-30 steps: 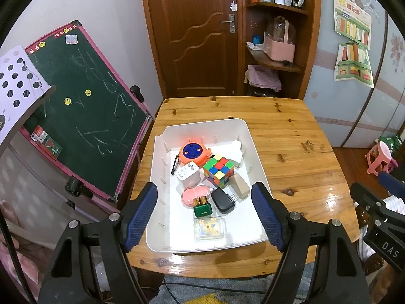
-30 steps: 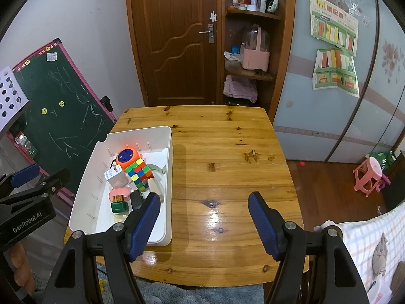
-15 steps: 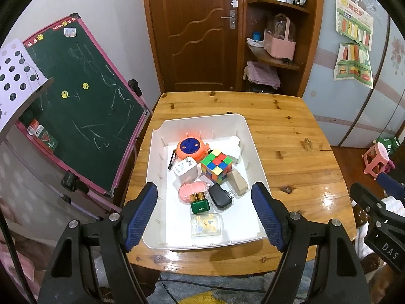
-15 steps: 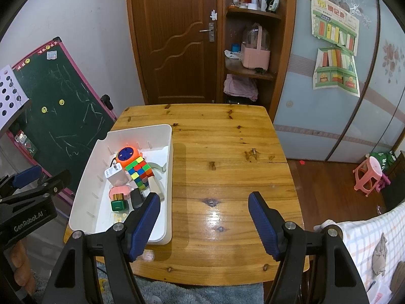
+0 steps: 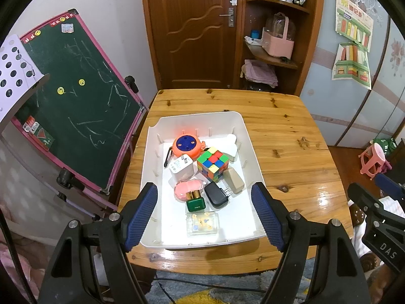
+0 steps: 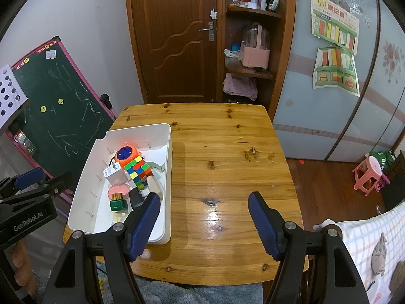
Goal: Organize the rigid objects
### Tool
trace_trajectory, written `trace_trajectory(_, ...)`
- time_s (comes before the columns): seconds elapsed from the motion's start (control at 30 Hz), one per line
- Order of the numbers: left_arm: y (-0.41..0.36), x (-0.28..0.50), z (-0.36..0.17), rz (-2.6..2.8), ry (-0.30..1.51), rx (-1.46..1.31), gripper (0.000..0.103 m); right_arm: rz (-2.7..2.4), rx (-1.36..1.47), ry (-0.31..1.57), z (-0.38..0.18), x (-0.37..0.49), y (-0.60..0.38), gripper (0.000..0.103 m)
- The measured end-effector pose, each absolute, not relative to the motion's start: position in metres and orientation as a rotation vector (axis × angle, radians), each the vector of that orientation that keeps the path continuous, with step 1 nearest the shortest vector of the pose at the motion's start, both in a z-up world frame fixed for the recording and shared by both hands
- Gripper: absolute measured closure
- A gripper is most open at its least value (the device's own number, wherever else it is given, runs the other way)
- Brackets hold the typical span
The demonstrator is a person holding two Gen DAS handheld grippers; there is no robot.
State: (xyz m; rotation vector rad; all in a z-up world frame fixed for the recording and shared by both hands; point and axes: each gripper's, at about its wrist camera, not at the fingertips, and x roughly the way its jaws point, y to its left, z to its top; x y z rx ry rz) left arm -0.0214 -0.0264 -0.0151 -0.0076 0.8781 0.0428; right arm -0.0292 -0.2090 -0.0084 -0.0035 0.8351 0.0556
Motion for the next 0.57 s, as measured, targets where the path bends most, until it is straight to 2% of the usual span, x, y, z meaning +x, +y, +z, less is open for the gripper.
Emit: trace_trajectory(0.57, -0.0315, -0.023, -0.0138, 0.013, 0.871, -0.015, 0.023, 0.057, 0.0, 0.853, -0.0153, -0.027, -0.2145, 0.03)
